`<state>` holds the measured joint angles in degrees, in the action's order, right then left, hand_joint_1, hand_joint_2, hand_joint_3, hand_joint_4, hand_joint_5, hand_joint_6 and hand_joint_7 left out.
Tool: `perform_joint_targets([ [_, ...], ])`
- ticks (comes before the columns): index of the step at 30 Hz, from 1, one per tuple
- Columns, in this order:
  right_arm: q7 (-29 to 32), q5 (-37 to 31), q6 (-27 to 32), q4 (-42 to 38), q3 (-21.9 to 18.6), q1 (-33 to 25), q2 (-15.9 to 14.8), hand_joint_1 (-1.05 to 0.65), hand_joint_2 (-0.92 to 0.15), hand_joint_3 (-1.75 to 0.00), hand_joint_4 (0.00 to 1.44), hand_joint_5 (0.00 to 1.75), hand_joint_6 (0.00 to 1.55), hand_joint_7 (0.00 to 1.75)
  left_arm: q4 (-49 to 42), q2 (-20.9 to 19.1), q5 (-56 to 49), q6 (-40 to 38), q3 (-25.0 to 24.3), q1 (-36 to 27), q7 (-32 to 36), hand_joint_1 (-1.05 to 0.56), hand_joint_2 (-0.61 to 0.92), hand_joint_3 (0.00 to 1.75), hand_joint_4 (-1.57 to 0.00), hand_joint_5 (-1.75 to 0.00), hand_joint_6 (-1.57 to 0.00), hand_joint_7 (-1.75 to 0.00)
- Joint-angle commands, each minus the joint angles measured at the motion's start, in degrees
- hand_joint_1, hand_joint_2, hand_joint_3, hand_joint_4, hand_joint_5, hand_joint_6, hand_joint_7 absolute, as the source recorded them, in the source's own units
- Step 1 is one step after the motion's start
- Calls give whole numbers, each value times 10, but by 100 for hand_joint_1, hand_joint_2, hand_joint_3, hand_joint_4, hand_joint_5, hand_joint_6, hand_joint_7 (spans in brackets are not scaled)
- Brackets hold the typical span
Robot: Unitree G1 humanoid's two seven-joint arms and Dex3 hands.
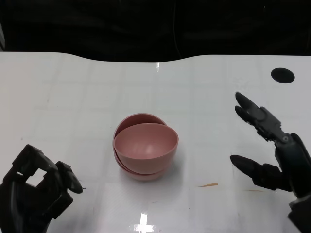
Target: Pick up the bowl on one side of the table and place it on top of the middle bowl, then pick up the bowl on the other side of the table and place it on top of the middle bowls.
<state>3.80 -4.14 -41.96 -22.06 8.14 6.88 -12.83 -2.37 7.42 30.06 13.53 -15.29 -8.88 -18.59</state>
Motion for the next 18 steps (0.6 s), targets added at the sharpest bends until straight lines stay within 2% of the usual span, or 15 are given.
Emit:
perform_joint_targets([
  [1, -26, 54, 21, 11, -23, -22, 22, -66, -92, -22, 63, 12, 45, 7, 2, -9, 2, -2, -6, 0, 3, 10, 62, 152, -98, -175, -76, -175],
  [5, -63, 131, 67, 36, -40, -49, 65, -49, -92, -18, 82, 14, 66, 10, 7, -11, 4, -11, -8, -2, 6, 11, 65, 150, -96, -175, -73, -175],
  [6, -84, 159, 80, 42, -42, -54, 74, -47, -92, -18, 85, 15, 69, 11, 8, -11, 3, -13, -9, -2, 8, 11, 65, 149, -95, -175, -73, -175],
  [8, -126, 211, 108, 55, -47, -60, 89, -39, -92, -18, 94, 16, 85, 13, 11, -10, -1, -14, -10, -4, 12, 11, 65, 149, -95, -175, -73, -175],
  [12, -220, 269, 133, 52, -57, -62, 94, -29, -92, -22, 104, 19, 101, 16, 13, -9, 1, -18, -11, -5, 14, 11, 67, 147, -93, -175, -71, -175],
  [15, -252, 278, 136, 45, -67, -68, 101, -25, -92, -26, 113, 26, 109, 19, 11, -10, -1, -18, -12, -5, 13, 11, 68, 146, -91, -175, -70, -175],
  [16, -257, 278, 140, 43, -72, -69, 104, -24, -92, -28, 110, 42, 110, 22, 11, -10, 0, -19, -13, -5, 13, 11, 68, 146, -91, -175, -70, -175],
  [17, -257, 274, 143, 42, -75, -72, 107, -23, -92, -29, 100, 71, 110, 29, 11, -10, -1, -19, -13, -5, 13, 11, 68, 146, -91, -175, -70, -175],
  [18, -257, 272, 148, 40, -79, -74, 110, -23, -92, -30, 94, 89, 109, 36, 10, -10, -2, -18, -14, -4, 14, 11, 68, 146, -91, -175, -70, -175],
])
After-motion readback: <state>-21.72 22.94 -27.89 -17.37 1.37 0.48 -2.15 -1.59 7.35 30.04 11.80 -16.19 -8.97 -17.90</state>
